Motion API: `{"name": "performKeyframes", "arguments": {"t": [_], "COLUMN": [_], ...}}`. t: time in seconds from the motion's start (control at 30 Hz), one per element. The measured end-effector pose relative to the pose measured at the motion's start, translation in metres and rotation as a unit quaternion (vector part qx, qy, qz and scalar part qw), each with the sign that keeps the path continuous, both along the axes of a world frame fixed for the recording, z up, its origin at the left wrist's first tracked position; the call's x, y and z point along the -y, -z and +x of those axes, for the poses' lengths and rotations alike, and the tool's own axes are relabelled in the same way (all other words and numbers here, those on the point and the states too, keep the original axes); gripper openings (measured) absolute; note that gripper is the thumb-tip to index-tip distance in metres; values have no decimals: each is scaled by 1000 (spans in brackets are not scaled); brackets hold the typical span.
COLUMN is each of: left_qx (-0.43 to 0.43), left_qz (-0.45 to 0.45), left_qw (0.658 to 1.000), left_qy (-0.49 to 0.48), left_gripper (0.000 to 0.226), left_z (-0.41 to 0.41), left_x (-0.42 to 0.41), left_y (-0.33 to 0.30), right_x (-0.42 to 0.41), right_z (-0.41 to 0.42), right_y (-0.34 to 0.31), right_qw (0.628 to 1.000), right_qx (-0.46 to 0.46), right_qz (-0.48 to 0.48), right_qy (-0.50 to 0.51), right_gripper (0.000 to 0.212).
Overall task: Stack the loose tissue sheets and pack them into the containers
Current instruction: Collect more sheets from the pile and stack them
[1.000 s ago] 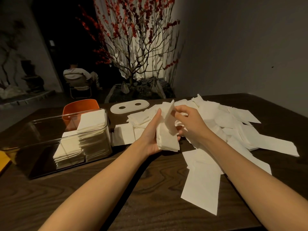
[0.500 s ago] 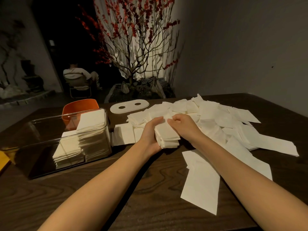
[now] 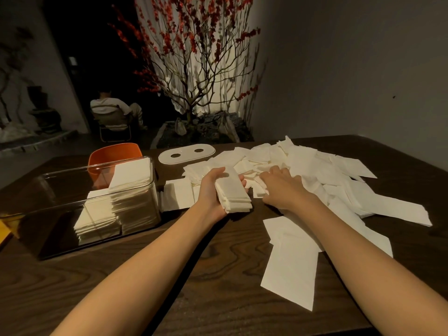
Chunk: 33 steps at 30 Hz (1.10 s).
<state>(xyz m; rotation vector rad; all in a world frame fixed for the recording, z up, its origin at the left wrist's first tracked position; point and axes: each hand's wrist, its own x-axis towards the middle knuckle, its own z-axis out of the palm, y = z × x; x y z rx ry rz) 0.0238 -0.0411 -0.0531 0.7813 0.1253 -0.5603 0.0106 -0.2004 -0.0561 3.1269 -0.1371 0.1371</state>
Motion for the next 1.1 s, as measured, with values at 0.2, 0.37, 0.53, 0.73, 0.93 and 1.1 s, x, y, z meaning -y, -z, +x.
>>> {"name": "performKeyframes", "arguments": {"t": [0.2, 0.37, 0.53, 0.73, 0.93, 1.1], "left_qx": [6, 12, 14, 14, 30, 58], "left_qz": [16, 31, 39, 34, 33, 42], "left_qw": [1000, 999, 998, 998, 997, 996], "left_qy": [-6, -20, -39, -58, -61, -59], "left_gripper": [22, 20, 16, 16, 15, 14], "left_z": [1, -1, -3, 2, 1, 4], "left_x": [2, 3, 2, 1, 1, 0], "left_y": [0, -1, -4, -3, -2, 0], "right_x": [6, 0, -2, -12, -13, -9], "right_z": [4, 6, 3, -1, -2, -4], "right_y": [2, 2, 1, -5, -13, -22], "right_qw": [993, 981, 975, 894, 806, 706], "right_qx": [100, 150, 221, 263, 226, 166], "right_qz": [-61, -125, -4, 362, 546, 685], "right_qy": [-1, -4, 4, 10, 19, 68], "right_gripper": [43, 37, 35, 10, 15, 42]}}
